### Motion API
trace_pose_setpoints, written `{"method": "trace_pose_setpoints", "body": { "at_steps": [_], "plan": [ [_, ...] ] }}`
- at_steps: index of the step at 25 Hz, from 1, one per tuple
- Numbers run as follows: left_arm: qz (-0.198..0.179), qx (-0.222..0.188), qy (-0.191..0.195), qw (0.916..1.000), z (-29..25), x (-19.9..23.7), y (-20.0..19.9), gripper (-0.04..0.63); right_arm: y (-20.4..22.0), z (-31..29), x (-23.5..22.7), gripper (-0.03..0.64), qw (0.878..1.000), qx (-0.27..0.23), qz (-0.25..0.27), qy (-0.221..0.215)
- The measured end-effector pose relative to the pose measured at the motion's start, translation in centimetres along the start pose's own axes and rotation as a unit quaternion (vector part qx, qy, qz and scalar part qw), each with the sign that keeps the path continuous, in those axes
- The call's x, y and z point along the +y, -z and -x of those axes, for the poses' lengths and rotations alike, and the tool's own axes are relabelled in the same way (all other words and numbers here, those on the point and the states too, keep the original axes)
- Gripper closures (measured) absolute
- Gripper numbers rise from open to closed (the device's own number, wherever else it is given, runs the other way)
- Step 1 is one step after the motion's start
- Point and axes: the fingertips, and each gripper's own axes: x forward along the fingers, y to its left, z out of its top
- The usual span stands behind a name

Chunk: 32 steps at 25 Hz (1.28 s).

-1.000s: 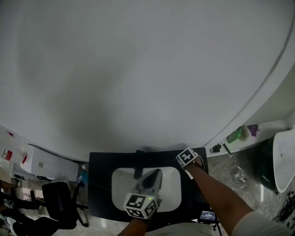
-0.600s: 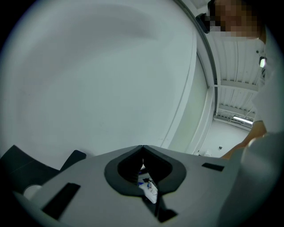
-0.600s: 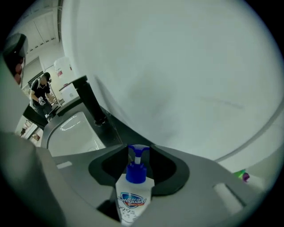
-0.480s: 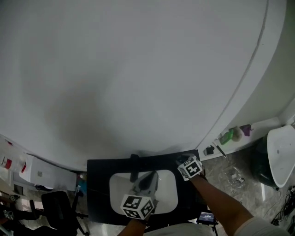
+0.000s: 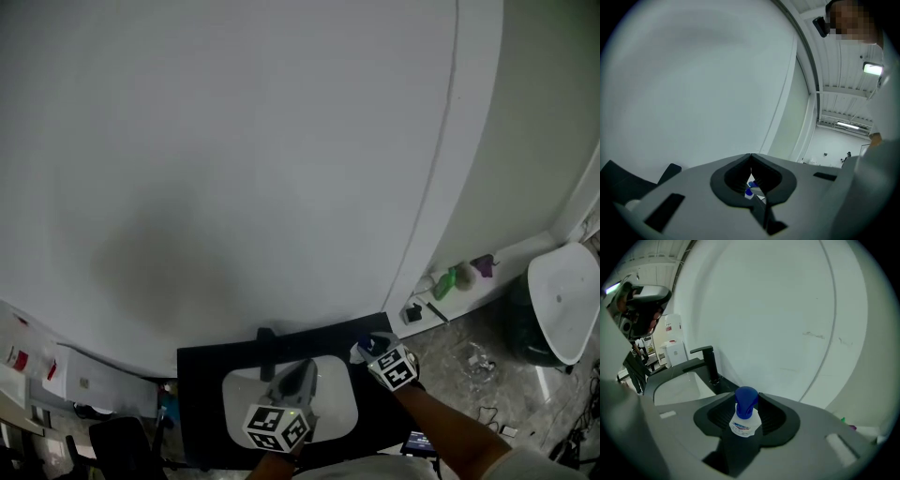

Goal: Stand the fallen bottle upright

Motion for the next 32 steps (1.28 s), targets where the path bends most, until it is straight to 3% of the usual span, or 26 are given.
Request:
{"method": "trace_pose_setpoints", "body": {
  "at_steps": [6, 20, 27, 32],
  "plan": [
    [-0.01, -0.002, 0.012, 0.9999, 0.4, -1.0, -0.5, 0.589, 1.7, 1.6, 0.9, 0.466, 1.0, -0.008, 0.003, 0.011],
    [-0.023, -0.001, 0.032, 0.9992, 1.2, -1.2, -1.4, 0.589, -0.8, 3.1, 0.7, 0.453, 0.998, -0.045, -0.021, 0.029],
    [-0.032, -0.004, 0.067, 0.9972, 2.9, -2.5, -1.5, 0.589, -4.4, 8.7, 3.5, 0.464, 0.993, -0.101, -0.036, 0.053],
    [-0.037, -0.006, 0.085, 0.9957, 4.3, -3.9, -0.9, 0.589, -6.8, 14.0, 5.9, 0.543, 0.982, -0.166, -0.045, 0.075]
  ]
}}
